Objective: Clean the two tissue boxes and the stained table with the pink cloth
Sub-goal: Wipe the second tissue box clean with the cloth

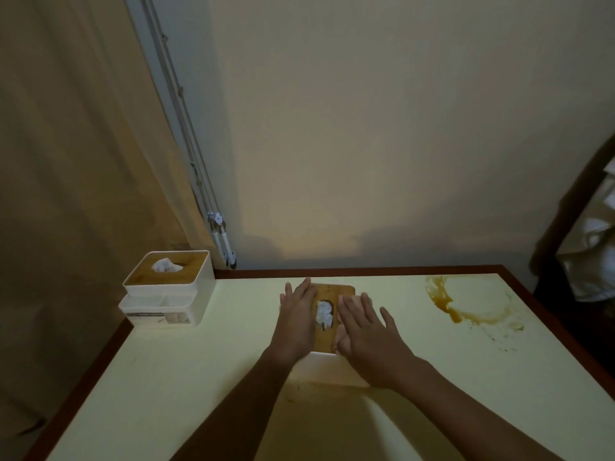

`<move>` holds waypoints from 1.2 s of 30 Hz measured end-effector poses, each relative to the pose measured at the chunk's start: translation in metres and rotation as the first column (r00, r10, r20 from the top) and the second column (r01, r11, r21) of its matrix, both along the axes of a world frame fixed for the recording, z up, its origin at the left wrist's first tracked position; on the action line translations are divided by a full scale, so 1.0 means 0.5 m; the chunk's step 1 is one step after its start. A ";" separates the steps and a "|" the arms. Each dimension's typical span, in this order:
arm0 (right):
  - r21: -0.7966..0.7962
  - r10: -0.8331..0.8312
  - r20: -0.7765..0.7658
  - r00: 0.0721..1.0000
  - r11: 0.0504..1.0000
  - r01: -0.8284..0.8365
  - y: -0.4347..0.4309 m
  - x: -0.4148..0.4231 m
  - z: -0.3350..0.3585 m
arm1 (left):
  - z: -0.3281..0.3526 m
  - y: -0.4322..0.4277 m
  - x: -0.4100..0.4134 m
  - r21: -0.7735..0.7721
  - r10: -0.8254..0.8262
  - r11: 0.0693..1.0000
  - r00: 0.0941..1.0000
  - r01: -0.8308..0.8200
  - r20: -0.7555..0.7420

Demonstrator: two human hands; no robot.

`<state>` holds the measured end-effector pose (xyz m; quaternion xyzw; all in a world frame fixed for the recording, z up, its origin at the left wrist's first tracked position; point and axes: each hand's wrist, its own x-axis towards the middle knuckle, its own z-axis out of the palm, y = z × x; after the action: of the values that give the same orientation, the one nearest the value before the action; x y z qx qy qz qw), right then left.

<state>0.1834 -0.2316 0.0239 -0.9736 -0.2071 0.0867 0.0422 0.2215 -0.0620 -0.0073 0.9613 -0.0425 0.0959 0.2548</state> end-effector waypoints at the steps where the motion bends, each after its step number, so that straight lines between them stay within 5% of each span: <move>1: -0.014 0.027 0.001 1.000 1.000 -0.027 -0.005 -0.013 -0.001 | 0.001 0.000 -0.002 0.001 -0.005 1.000 1.000 0.005 0.002; 15: 0.067 -0.019 -0.038 0.999 0.998 0.021 0.019 0.021 0.007 | -0.003 -0.002 -0.004 -0.010 -0.005 1.000 1.000 0.005 0.016; 21: -0.029 0.041 -0.061 0.997 0.999 -0.043 -0.005 0.025 0.016 | -0.008 0.001 0.001 -0.012 -0.017 1.000 0.999 0.017 0.034; 28: 0.118 -0.039 -0.078 0.996 0.992 0.049 0.029 0.078 -0.003 | 0.000 0.000 0.001 -0.038 0.012 0.999 1.000 -0.012 -0.002; 36: 0.025 0.057 -0.078 0.995 0.998 -0.055 0.000 0.028 -0.001 | -0.003 -0.002 0.002 -0.048 0.017 0.999 1.000 -0.016 0.017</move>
<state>0.1975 -0.2317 0.0236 -0.9626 -0.2335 0.1238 0.0592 0.2223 -0.0630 -0.0088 0.9544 -0.0346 0.1073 0.2765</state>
